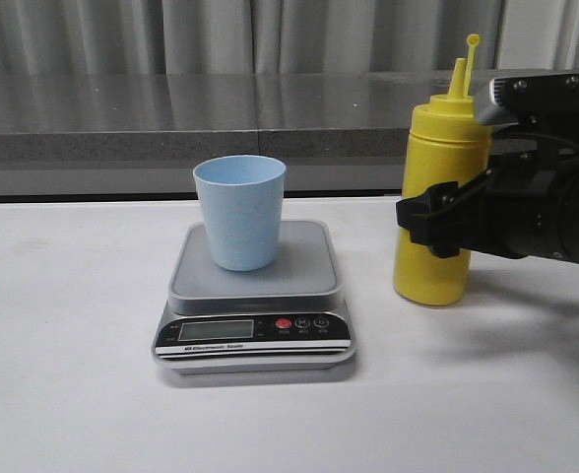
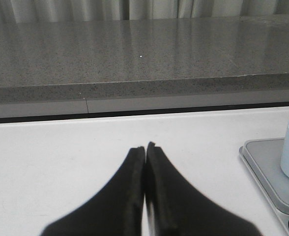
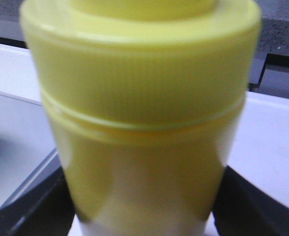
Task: Pour seasoning into cup on scale with both arms
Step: 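Lift the yellow bottle and tilt its nozzle toward the blue cup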
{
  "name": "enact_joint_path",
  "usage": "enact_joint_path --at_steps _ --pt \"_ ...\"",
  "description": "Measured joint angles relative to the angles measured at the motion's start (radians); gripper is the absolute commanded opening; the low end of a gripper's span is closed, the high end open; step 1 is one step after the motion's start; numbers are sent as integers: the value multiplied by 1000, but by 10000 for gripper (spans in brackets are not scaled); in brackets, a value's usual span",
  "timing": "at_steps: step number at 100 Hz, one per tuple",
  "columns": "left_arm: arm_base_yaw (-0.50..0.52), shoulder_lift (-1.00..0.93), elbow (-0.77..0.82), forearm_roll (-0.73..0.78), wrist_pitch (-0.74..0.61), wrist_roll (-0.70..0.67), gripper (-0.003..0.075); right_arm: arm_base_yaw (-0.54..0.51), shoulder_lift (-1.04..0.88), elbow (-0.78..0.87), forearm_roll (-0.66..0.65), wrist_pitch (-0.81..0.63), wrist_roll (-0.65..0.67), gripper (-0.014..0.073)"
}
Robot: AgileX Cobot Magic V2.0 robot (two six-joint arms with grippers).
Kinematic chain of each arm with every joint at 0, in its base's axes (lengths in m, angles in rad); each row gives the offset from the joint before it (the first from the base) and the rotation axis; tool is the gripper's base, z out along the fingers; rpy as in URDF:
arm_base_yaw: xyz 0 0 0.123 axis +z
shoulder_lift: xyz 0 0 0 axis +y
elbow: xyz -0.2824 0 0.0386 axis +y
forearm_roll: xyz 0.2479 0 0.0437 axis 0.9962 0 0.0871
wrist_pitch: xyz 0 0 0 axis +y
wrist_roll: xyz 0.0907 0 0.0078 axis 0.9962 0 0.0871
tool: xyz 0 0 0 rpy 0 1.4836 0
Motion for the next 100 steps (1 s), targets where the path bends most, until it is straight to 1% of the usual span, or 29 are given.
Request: enact_joint_path --at_steps 6,14,19,23,47,66,80,100 --pt "0 0 0 0 0 0 -18 0 0 0 0 0 0 318" --pt "0 0 0 0 0 0 -18 0 0 0 0 0 0 222" --pt "0 0 0 0 0 0 -18 0 0 0 0 0 2 189" --pt "0 0 0 0 0 0 -18 0 0 0 0 0 2 178" --pt "0 0 0 0 0 0 -18 0 0 0 -10 0 2 176" --pt "0 0 0 0 0 0 -18 0 -46 0 -49 56 2 176" --pt "0 0 0 0 0 0 -18 0 -114 0 -73 130 -53 176" --pt "0 0 0 0 0 0 -18 0 -205 -5 -100 303 -172 176"
